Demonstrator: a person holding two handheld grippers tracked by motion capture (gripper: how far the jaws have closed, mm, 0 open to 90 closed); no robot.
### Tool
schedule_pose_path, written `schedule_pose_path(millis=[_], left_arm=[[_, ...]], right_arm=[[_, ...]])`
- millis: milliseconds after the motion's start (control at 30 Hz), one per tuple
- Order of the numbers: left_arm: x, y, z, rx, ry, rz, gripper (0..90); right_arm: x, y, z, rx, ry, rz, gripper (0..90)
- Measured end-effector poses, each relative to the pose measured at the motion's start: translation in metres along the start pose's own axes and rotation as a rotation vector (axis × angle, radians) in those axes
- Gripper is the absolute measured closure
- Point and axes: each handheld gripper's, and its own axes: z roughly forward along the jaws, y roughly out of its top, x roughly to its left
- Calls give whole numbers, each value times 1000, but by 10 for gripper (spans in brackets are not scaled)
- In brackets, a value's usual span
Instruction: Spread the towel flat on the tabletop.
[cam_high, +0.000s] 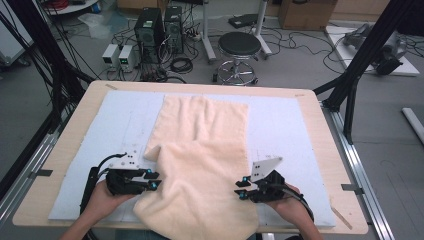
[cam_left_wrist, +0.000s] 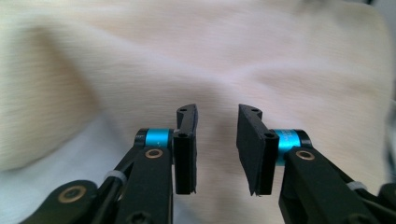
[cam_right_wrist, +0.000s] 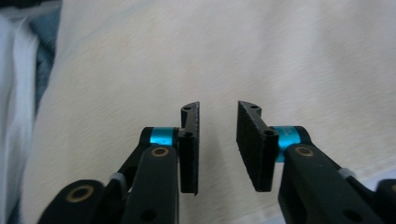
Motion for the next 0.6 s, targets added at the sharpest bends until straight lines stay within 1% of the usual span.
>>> schedule_pose_path(millis=[33,67,100,133,167,200,233,267,300,333,367,433,500,533,600], left_arm=[[5,-1,2,10,26,-17,642],[9,-2,4,17,39,-44,628],[14,-3,6,19,41,-57,605],[17,-4,8,19,33,-71,605],[19,-4,11,26,10,-79,606],[19,-4,16,40,-23,-78,620],[18,-4,18,49,-44,-66,697],[16,-4,21,57,-50,-53,781],[14,-4,21,63,-42,-39,822],[13,-3,19,65,-38,-43,842],[12,-2,15,62,-28,-55,849],[9,-1,1,50,3,-49,853],[4,-1,-18,28,46,-32,855],[1,-1,-28,10,55,-35,855],[-6,-1,-45,-14,67,-22,856]], right_arm=[[-4,1,1,-11,-24,7,651],[-10,1,2,-13,-39,17,649],[-14,2,4,-11,-46,28,642],[-18,2,7,-7,-62,31,629],[-23,2,11,1,-66,39,624],[-27,1,16,11,-61,46,621],[-31,0,21,31,-60,53,623],[-33,-1,23,48,-57,57,638],[-35,-2,27,64,-42,64,664],[-36,-2,29,65,-37,71,679],[-36,-3,28,59,-32,79,703],[-33,-2,28,66,-26,73,762],[-28,-1,27,77,-20,49,837],[-25,0,27,83,-5,40,862],[-19,1,27,91,-1,12,886]])
